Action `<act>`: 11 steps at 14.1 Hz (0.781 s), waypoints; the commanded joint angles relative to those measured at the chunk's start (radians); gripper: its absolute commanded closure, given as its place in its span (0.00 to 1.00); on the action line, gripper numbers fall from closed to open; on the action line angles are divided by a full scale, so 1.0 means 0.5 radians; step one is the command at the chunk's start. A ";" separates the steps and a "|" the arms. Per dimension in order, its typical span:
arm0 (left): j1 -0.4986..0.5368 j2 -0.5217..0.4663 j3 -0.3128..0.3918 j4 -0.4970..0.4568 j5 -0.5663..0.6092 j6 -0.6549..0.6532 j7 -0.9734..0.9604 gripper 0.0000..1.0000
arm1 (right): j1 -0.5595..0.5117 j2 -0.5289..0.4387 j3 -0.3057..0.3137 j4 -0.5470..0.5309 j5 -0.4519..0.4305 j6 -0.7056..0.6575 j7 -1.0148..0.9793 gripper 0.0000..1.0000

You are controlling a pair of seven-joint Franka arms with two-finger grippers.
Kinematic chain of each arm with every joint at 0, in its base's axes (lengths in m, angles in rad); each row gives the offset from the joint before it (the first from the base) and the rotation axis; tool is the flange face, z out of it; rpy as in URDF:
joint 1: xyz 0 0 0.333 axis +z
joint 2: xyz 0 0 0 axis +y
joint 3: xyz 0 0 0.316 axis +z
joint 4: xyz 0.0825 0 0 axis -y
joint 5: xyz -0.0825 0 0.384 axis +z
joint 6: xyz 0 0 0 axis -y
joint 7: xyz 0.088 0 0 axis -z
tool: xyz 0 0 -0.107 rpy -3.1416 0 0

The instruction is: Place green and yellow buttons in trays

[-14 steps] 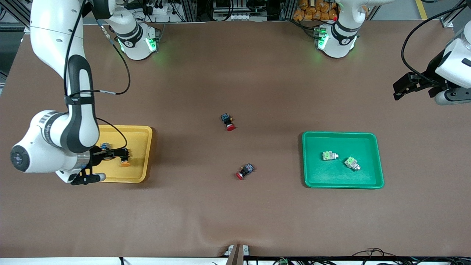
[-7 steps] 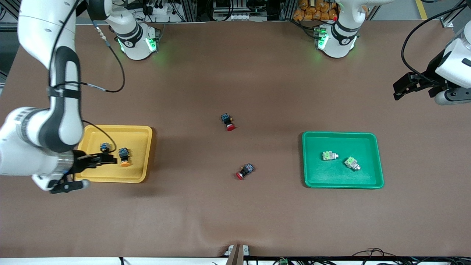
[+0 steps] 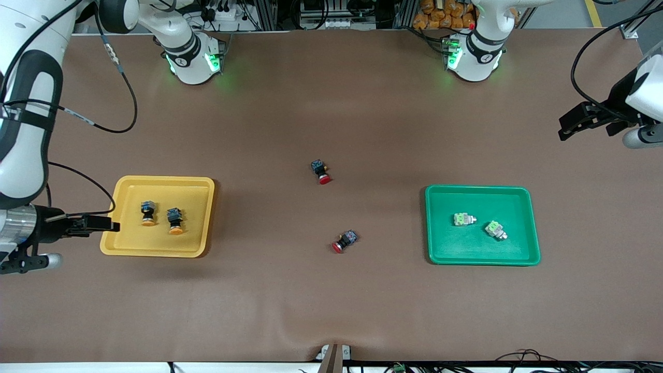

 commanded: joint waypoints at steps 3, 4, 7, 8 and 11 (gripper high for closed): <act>0.015 -0.078 -0.010 -0.035 -0.042 -0.066 -0.018 0.00 | -0.471 -0.230 0.528 0.024 -0.129 -0.059 0.029 0.00; 0.015 -0.081 -0.013 -0.035 -0.042 -0.072 -0.021 0.00 | -0.453 -0.285 0.541 0.024 -0.243 -0.062 0.084 0.00; 0.018 -0.069 0.006 0.011 -0.039 -0.085 -0.015 0.00 | -0.416 -0.488 0.681 0.024 -0.458 -0.254 0.665 0.00; 0.015 -0.063 0.006 0.017 -0.039 -0.085 -0.015 0.00 | -0.434 -0.534 0.743 0.024 -0.531 -0.319 0.798 0.00; 0.015 -0.060 0.003 0.036 -0.039 -0.085 -0.015 0.00 | -0.450 -0.764 1.037 -0.034 -0.985 -0.408 0.964 0.00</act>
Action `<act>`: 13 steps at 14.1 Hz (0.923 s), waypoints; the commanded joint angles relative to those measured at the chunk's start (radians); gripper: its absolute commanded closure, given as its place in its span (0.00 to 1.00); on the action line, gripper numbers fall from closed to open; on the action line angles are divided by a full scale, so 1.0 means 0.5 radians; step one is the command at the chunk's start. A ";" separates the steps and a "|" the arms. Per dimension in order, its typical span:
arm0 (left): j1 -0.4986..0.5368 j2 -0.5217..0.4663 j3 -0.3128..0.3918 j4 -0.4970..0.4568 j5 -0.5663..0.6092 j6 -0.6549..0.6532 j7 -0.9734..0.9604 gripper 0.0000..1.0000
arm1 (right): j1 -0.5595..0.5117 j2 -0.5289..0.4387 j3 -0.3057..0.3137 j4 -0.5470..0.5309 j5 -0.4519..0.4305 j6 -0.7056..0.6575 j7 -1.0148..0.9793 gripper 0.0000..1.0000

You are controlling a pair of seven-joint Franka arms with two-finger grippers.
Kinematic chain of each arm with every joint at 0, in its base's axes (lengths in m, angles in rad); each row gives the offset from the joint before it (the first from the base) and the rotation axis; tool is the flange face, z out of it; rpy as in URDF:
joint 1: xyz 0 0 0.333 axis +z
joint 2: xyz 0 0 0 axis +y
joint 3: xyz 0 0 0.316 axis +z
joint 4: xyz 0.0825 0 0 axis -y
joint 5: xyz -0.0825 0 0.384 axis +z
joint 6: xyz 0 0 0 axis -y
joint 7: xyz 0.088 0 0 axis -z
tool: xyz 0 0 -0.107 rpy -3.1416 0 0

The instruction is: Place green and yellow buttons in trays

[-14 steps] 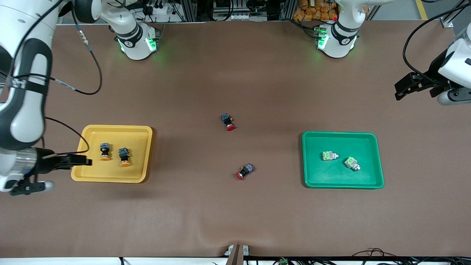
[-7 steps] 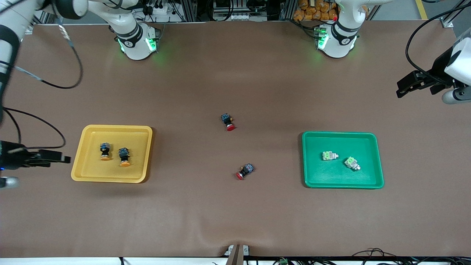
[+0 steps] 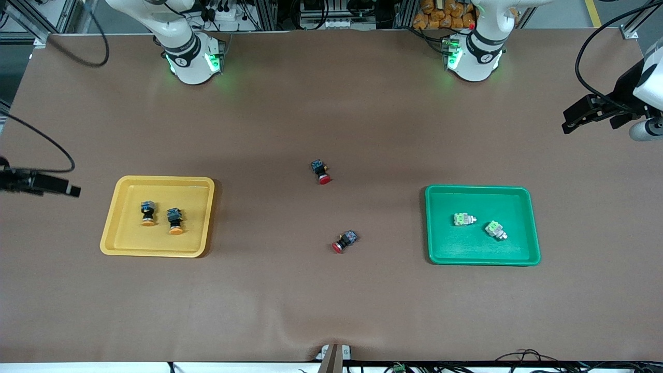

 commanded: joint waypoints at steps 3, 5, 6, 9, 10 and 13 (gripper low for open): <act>0.012 -0.030 -0.001 0.019 -0.031 -0.033 0.005 0.00 | -0.055 -0.424 0.188 -0.309 -0.263 -0.152 0.113 0.00; 0.012 -0.027 -0.007 0.019 -0.019 -0.043 0.020 0.00 | -0.052 -0.580 0.188 -0.472 -0.272 -0.140 0.116 0.00; 0.012 -0.027 -0.010 0.019 -0.019 -0.043 0.020 0.00 | -0.052 -0.642 0.188 -0.557 -0.272 -0.137 0.113 0.00; 0.008 -0.024 -0.010 0.023 -0.019 -0.043 0.020 0.00 | -0.046 -0.765 0.191 -0.702 -0.294 -0.054 0.109 0.00; 0.008 -0.027 -0.010 0.023 -0.016 -0.043 0.020 0.00 | -0.034 -0.771 0.197 -0.739 -0.321 -0.021 0.109 0.00; 0.008 -0.030 -0.016 0.023 -0.028 -0.046 0.020 0.00 | -0.033 -0.793 0.311 -0.791 -0.462 0.047 0.122 0.00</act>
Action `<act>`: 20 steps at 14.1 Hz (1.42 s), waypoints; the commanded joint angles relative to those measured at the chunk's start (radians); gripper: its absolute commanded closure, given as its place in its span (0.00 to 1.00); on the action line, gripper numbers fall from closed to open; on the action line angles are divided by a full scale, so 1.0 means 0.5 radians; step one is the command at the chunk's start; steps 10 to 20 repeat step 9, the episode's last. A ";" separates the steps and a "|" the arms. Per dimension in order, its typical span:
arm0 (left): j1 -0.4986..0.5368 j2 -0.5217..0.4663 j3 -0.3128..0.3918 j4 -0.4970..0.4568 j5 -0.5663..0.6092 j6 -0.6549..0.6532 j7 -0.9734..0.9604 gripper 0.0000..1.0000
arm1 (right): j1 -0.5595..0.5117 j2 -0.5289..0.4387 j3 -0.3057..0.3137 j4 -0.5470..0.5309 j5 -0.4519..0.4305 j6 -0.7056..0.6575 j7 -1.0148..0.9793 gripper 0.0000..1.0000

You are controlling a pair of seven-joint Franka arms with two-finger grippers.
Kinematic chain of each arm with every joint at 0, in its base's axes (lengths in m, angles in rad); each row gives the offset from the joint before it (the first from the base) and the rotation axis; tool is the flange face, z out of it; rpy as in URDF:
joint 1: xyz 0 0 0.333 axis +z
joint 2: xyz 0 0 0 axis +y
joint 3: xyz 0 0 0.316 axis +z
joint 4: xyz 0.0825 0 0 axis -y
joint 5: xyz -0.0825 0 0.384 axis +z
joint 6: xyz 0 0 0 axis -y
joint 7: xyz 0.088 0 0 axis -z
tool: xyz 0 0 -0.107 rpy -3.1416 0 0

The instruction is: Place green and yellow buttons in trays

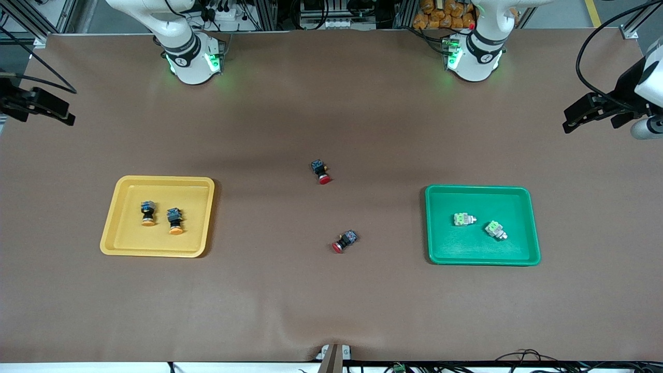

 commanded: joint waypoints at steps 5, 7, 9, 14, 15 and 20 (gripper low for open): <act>0.009 -0.033 -0.014 0.011 -0.037 -0.058 0.018 0.00 | -0.024 -0.229 0.077 -0.345 -0.047 0.218 0.001 0.00; 0.009 -0.033 -0.017 0.011 -0.037 -0.058 0.018 0.00 | -0.036 -0.220 0.065 -0.327 0.045 0.227 -0.003 0.00; -0.001 -0.036 -0.020 0.011 -0.037 -0.074 0.018 0.00 | -0.036 -0.214 0.065 -0.296 0.048 0.233 -0.009 0.00; -0.001 -0.036 -0.020 0.011 -0.037 -0.074 0.018 0.00 | -0.036 -0.214 0.065 -0.296 0.048 0.233 -0.009 0.00; -0.001 -0.036 -0.020 0.011 -0.037 -0.074 0.018 0.00 | -0.036 -0.214 0.065 -0.296 0.048 0.233 -0.009 0.00; -0.001 -0.036 -0.020 0.011 -0.037 -0.074 0.018 0.00 | -0.036 -0.214 0.065 -0.296 0.048 0.233 -0.009 0.00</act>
